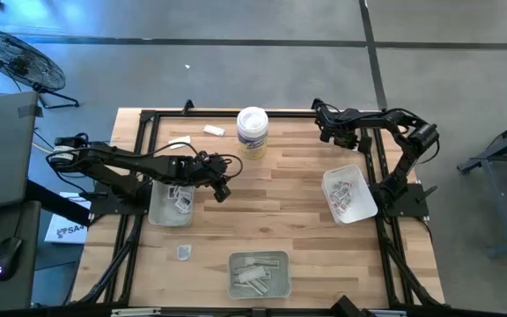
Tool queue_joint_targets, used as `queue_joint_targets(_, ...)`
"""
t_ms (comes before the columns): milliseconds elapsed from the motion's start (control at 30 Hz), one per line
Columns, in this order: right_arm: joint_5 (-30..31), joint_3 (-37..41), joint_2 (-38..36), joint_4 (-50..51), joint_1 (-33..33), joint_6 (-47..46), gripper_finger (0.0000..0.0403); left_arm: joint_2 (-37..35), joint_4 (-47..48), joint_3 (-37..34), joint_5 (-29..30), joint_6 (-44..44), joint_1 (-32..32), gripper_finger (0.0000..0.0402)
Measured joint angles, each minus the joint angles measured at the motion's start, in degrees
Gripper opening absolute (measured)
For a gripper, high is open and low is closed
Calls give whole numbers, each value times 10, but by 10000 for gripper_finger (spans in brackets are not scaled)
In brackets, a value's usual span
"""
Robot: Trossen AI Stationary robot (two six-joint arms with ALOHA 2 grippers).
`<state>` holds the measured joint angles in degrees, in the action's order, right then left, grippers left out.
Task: Pick & Place First Aid Supplies
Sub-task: Put the blue alcohol pad into the top gray bin
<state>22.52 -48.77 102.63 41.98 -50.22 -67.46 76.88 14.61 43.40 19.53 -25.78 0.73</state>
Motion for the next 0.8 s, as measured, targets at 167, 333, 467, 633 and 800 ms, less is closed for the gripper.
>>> queue_joint_targets(167,-4,0,-1,-5,2,-1,9,0,0,0,0,0,0,151)
queue_joint_targets(333,-13,6,-32,5,13,-9,3,0,0,0,0,0,0,151)
queue_joint_targets(467,-63,11,-87,18,29,0,4,0,0,0,0,0,0,151)
queue_joint_targets(633,-55,8,-158,13,61,26,2,0,0,0,0,0,0,151)
queue_joint_targets(800,-48,7,-211,-15,104,60,1,0,0,0,0,0,0,151)
